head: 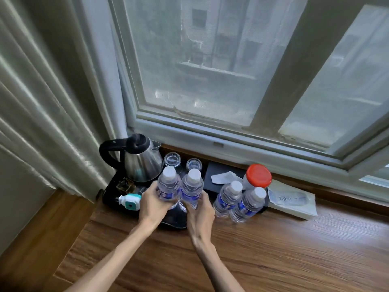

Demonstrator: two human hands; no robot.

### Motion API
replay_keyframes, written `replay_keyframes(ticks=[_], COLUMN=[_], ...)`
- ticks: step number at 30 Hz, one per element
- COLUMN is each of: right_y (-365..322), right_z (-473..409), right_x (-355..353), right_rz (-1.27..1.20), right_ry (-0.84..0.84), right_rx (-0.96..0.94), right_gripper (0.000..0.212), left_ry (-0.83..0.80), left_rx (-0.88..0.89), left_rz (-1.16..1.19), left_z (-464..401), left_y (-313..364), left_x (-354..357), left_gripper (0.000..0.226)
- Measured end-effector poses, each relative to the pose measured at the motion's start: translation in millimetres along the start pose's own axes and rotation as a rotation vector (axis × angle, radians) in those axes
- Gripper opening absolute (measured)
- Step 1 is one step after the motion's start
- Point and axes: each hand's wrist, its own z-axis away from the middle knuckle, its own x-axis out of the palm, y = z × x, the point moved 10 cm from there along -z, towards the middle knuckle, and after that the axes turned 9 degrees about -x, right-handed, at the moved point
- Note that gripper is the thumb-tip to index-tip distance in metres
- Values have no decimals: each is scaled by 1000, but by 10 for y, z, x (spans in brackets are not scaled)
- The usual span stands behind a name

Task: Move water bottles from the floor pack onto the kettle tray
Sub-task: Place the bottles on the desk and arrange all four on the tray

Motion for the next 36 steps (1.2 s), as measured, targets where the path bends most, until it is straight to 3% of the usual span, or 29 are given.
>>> replay_keyframes(ticks=[11,22,28,30,33,36], right_y=[86,80,107,128,118,102], right_z=[-183,-453,-420,-389,-265,-11], right_x=[389,466,492,517,535,332], right_rz=[-68,1,-4,-22,-86,-144], right_ry=[143,188,207,173,105,143], right_rx=[127,145,165,161,139,148], right_gripper=[36,53,50,56,80,72], left_ry=[38,7,-23,-56,-109,-140], left_rx=[-21,12,-3,-30,-102,-152], left_rz=[-146,-131,-78,-27,66,106], left_z=[-507,-668,-662,-626,-469,-96], left_y=[-12,157,119,37,-215,-390], left_x=[118,237,279,303,393,507], left_gripper=[46,50,52,59,86,83])
